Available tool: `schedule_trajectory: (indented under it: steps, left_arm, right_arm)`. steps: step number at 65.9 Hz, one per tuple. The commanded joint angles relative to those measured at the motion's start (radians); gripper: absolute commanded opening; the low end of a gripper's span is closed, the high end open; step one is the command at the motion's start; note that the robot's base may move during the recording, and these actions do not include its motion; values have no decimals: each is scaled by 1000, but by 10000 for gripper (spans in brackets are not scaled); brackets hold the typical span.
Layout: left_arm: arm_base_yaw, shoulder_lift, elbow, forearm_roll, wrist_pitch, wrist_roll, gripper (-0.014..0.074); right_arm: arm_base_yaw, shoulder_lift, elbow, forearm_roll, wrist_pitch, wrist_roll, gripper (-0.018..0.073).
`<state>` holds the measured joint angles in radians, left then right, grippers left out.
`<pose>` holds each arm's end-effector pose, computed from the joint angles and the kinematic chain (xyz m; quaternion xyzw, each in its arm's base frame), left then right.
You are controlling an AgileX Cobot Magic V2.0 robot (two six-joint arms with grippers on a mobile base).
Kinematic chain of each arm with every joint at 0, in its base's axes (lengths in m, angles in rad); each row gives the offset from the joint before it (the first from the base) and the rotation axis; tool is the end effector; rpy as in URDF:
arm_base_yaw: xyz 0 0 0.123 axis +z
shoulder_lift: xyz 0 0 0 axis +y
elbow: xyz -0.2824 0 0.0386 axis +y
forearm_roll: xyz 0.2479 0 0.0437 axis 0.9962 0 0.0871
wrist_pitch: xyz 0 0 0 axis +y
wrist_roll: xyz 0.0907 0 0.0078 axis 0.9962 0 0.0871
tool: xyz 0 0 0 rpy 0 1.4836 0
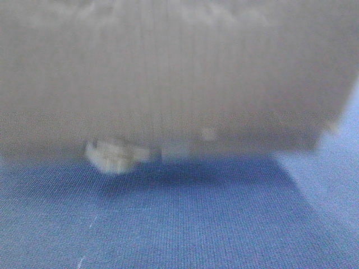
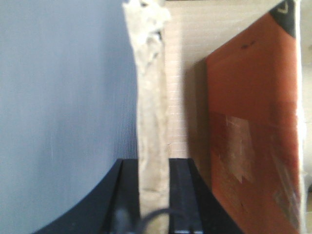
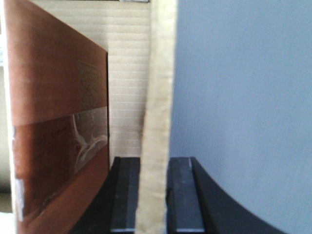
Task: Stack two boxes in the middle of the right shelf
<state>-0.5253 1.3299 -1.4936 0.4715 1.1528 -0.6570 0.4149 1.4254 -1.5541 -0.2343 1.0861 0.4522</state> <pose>0.2454 -0.0985 0.4273 -0.0410 0.9178 0.0154 0.3947 0.2781 0.1020 0.4156 0.0017 0.9330 0.0381 0.3579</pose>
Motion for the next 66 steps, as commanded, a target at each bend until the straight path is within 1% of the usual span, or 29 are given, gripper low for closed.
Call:
schedule_trajectory:
  steps: [1,5,9,23,29,38,44,60,66]
  left_arm:
    - [4,-19,-56,126,25,-8,-111]
    - [4,-19,-87,167,7,-8,-111]
    - [4,-19,-113,191,-12,-8,-111]
    - [4,-19,-187,205,-95,-8,-111]
    - [4,-19,-214,231,-102,-8,-111]
    - [4,-17,-254,235,-106,-8,-111]
    - [4,-17,-274,247,-132,-8,-111]
    - [4,-10,-294,251,-118,-8,-111]
    - [4,19,-326,251,-59,3,-111]
  right_arm:
    - [-13,-13,-36,-173,-40,19,-153]
    - [-13,-13,-54,-210,-75,19,-153]
    - [-13,-13,-72,-216,-98,19,-153]
    - [-13,-13,-146,-217,-160,29,-153]
    - [-13,-13,-182,-217,-160,29,-153]
    - [-13,-13,-202,-217,-169,29,-153]
    - [-13,-13,-202,-217,-187,29,-153]
    - [-13,-33,-202,-217,-240,29,-153]
    - [-13,-47,-202,-217,-250,29,-153]
